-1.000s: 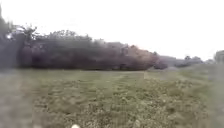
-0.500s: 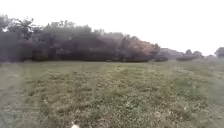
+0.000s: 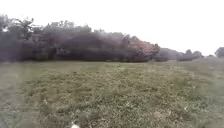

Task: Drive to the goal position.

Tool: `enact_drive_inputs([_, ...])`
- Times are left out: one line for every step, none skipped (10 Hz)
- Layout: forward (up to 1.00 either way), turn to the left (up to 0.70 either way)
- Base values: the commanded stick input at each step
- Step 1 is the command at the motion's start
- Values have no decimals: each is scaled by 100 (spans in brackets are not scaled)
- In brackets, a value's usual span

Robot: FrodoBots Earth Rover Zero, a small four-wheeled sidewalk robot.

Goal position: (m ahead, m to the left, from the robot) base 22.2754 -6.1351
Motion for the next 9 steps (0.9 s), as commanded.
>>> enact_drive_inputs([100, -16])
enact_drive_inputs([100, -35])
enact_drive_inputs([100, -40])
enact_drive_inputs([100, -40])
enact_drive_inputs([100, -40])
enact_drive_inputs([100, -40])
enact_drive_inputs([100, -40])
enact_drive_inputs([100, -40])
enact_drive_inputs([100, -39])
